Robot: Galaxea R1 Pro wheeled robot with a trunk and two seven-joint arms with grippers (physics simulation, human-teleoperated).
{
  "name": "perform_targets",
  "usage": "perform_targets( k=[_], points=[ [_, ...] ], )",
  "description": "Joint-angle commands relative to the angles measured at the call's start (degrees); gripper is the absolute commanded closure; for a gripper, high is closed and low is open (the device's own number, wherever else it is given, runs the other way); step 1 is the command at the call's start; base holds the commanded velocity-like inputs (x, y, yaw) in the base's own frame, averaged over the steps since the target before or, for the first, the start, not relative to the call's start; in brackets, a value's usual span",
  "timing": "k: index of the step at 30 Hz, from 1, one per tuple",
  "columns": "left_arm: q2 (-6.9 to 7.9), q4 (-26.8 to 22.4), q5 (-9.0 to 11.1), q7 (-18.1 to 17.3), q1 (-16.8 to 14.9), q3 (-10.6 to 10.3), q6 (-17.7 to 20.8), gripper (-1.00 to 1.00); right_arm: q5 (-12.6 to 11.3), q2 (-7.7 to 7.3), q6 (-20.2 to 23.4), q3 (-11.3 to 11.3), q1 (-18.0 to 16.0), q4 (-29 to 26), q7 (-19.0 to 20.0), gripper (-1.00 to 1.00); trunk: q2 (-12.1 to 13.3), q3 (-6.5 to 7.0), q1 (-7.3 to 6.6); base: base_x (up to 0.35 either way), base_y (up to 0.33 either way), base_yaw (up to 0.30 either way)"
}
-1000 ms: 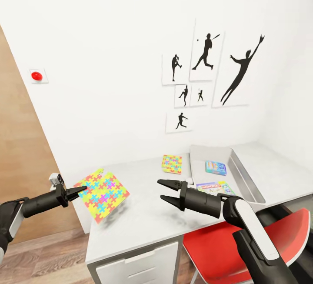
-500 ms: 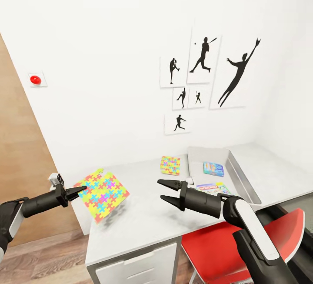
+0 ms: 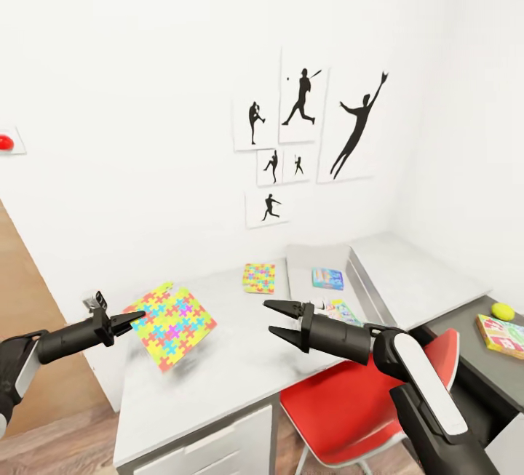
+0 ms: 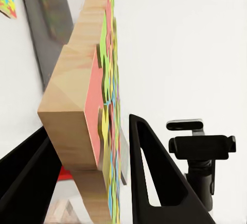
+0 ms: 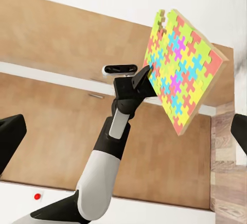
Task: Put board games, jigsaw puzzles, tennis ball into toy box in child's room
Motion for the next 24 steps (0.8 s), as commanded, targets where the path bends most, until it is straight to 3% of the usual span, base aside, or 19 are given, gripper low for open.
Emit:
perform_targets(
  k=[1, 19, 24],
  points=[
    [0.04, 0.0, 0.0, -0.2, 0.0, 0.0, 0.6, 1.0, -0.6, -0.02, 0.0, 0.1, -0.1, 0.0, -0.6, -1.0, 0.4, 0.1, -0.21, 0.0, 0.0, -0.264],
    [0.03, 0.0, -0.2, -0.2, 0.0, 0.0, 0.6, 1.0, -0.5, -0.01, 0.0, -0.1, -0.1, 0.0, -0.6, -1.0, 7.6, 3.33, -4.17, 0.0, 0.0, -0.264],
    [0.01, 0.0, -0.2, -0.2, 0.0, 0.0, 0.6, 1.0, -0.5, -0.02, 0.0, -1.0, -0.1, 0.0, -0.6, -1.0, 9.6, 4.23, -5.27, 0.0, 0.0, -0.264]
  ],
)
